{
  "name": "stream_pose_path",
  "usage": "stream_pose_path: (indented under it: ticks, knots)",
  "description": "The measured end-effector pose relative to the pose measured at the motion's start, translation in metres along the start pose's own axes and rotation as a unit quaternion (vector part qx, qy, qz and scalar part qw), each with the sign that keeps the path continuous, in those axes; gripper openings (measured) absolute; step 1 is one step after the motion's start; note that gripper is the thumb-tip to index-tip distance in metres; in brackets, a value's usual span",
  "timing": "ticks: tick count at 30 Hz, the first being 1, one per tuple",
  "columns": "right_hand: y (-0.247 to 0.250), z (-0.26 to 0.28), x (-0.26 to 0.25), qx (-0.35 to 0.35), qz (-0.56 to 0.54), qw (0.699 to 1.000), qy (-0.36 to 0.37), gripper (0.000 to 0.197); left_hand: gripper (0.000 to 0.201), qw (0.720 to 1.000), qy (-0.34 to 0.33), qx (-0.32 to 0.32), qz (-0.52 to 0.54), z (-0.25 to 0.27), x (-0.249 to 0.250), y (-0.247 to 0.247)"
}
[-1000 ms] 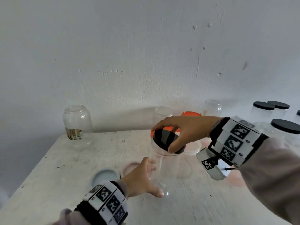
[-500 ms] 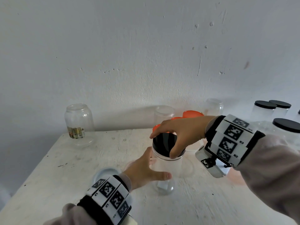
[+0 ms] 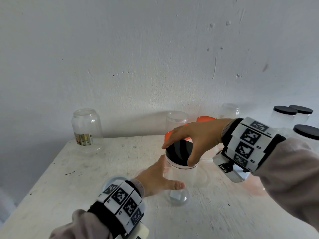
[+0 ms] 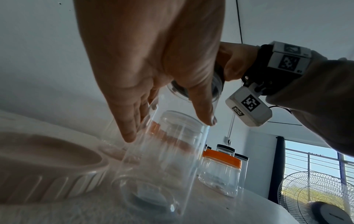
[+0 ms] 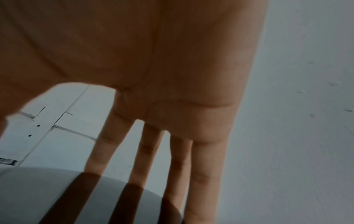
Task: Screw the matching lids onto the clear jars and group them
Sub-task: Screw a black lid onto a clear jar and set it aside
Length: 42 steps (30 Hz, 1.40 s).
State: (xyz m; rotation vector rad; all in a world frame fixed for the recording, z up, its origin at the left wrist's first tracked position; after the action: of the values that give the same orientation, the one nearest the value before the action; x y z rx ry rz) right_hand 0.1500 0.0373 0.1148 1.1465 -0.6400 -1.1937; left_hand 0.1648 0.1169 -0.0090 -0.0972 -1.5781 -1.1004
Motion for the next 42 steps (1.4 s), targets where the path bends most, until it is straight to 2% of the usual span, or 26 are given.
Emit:
stream_pose_path:
  ticks: [4, 11, 17, 21, 27, 30, 36, 39, 42]
  knots:
    - [0.0, -0.002, 0.0, -0.002, 0.007, 1.0, 0.001, 0.067, 0.11, 1.0, -0.007, -0.004, -0.004, -0.002, -0.001, -0.001]
    - [0.0, -0.006, 0.007, 0.023, 0.023, 0.998, -0.052, 0.064, 0.117, 1.0, -0.012, 0.002, 0.012, -0.002, 0.0, -0.001]
    - [-0.001, -0.004, 0.005, 0.004, 0.047, 0.996, -0.08, 0.067, 0.108, 1.0, 0.001, 0.001, 0.002, -0.002, -0.003, -0.001]
    - [-0.002, -0.001, 0.004, -0.022, 0.072, 0.995, -0.069, 0.078, 0.109, 1.0, 0.002, 0.004, -0.005, -0.003, -0.004, -0.001]
    - [0.0, -0.004, 0.005, 0.032, 0.062, 0.995, -0.078, 0.069, 0.114, 1.0, -0.009, 0.013, -0.008, -0.003, -0.004, 0.0]
    - [-0.002, -0.004, 0.007, 0.051, 0.056, 0.993, -0.095, 0.071, 0.118, 1.0, -0.006, 0.01, -0.013, -0.003, -0.004, 0.0]
    - [-0.005, 0.0, 0.006, -0.037, 0.079, 0.993, -0.082, 0.087, 0.112, 1.0, 0.002, 0.013, -0.013, -0.004, -0.006, -0.001]
    - [-0.001, -0.003, 0.004, -0.013, 0.083, 0.995, -0.062, 0.083, 0.112, 1.0, 0.0, 0.017, -0.007, -0.004, -0.005, -0.001]
    - [0.0, -0.004, 0.006, 0.007, 0.075, 0.994, -0.075, 0.079, 0.109, 1.0, -0.001, 0.02, -0.009, -0.003, -0.005, 0.0]
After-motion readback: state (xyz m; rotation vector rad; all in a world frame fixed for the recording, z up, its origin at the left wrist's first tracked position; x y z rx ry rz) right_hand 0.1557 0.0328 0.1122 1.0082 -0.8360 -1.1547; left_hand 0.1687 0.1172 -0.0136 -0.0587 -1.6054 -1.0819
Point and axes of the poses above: each hand's wrist, its own z-axis away from the middle knuckle, its own y-axis out of the back of the hand, x = y × z, the point moved 8 cm from there along -z, towards the middle knuckle, and after that the axes turned 3 degrees about -y, right-handed, at the moved point
